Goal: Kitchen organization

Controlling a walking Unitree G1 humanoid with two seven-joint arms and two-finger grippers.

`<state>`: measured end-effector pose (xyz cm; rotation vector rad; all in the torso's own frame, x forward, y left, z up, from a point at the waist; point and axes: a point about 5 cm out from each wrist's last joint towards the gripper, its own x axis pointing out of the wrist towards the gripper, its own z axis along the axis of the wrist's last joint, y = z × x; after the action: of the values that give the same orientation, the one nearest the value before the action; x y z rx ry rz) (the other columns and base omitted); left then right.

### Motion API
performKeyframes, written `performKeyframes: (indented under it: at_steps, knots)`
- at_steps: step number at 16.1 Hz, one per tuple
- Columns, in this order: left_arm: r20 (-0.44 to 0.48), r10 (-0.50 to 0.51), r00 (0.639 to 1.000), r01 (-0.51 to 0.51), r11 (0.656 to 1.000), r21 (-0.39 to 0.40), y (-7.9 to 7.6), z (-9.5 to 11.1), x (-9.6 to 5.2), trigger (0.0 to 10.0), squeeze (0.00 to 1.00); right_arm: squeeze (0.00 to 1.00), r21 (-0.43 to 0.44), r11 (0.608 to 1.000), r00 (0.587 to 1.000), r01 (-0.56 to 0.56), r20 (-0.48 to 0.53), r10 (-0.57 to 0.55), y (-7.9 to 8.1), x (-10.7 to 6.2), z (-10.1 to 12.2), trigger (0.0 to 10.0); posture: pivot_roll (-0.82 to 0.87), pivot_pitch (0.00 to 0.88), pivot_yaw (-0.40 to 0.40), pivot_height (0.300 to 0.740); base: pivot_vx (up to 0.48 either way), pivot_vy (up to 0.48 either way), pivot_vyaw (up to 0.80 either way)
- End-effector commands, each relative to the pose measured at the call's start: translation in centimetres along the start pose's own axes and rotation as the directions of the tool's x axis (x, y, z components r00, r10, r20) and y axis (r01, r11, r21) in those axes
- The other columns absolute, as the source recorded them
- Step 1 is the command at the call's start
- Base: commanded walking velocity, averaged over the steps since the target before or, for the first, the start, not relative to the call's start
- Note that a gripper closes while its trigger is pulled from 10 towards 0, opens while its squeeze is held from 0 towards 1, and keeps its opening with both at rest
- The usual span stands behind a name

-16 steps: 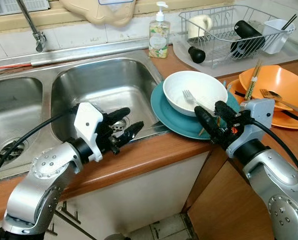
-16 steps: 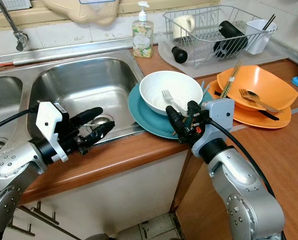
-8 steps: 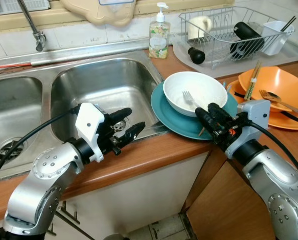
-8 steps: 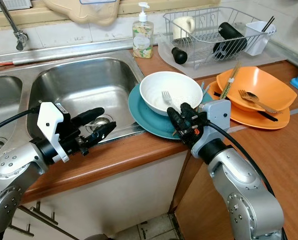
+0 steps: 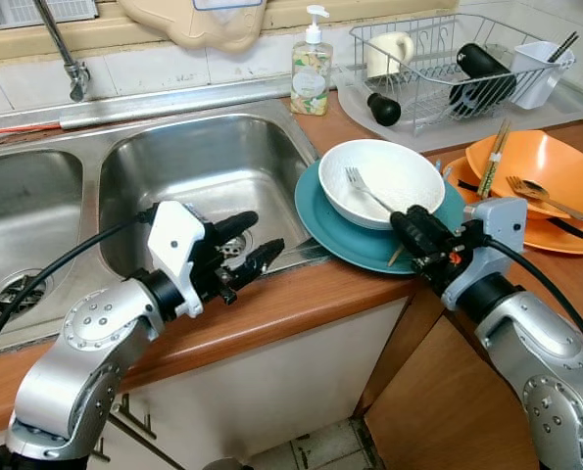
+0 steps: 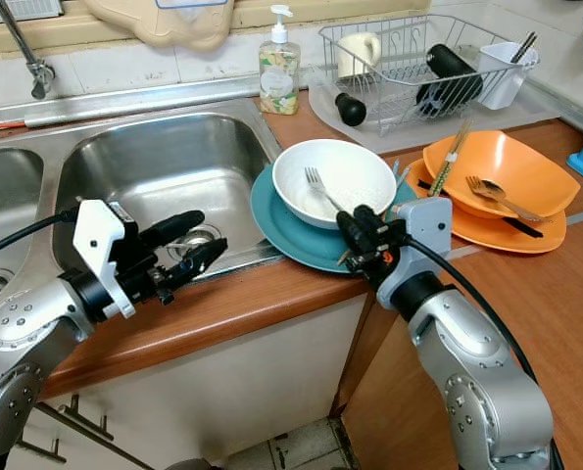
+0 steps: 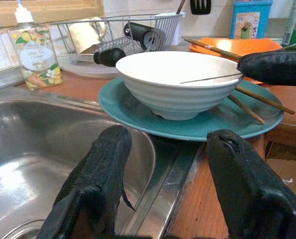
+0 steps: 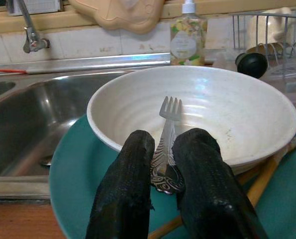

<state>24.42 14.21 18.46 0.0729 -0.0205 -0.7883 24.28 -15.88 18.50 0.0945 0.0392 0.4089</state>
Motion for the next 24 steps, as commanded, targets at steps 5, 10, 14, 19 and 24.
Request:
performKeyframes:
  at_steps: [5,10,14,19,24]
  knots:
    - [-0.003,-0.013,1.0,0.014,0.989,0.149,0.5,1.2,1.0,10.0,0.0,0.0,-0.041,0.999,0.998,0.003,0.07,0.0,-0.4,0.6,2.1,0.0,-0.07,0.0,0.034,0.74,0.0,0.0,0.0]
    - [0.058,-0.062,0.996,0.03,0.895,0.445,0.9,3.7,4.2,10.0,0.0,0.0,-0.176,0.962,0.971,-0.207,0.084,0.224,1.4,1.2,5.0,0.0,-0.07,0.0,0.04,0.74,0.0,0.0,0.0]
    - [0.026,-0.098,0.995,0.067,0.828,0.556,1.0,3.7,6.1,0.0,0.0,0.0,-0.227,0.918,0.937,-0.326,0.051,0.345,3.0,1.6,5.4,0.0,-0.08,0.0,0.046,0.74,0.0,0.0,0.0]
    - [-0.007,-0.109,0.994,0.086,0.745,0.662,1.4,3.5,7.2,0.0,0.0,0.0,-0.244,0.886,0.909,-0.395,0.034,0.415,4.4,2.0,5.5,0.0,-0.08,0.0,0.042,0.74,0.0,0.0,0.0]
    - [-0.002,-0.089,0.996,0.064,0.698,0.713,1.9,3.3,7.8,0.0,0.0,0.0,-0.26,0.863,0.892,-0.433,0.011,0.451,5.1,2.3,5.4,0.0,-0.08,0.0,0.037,0.74,0.0,0.0,0.0]
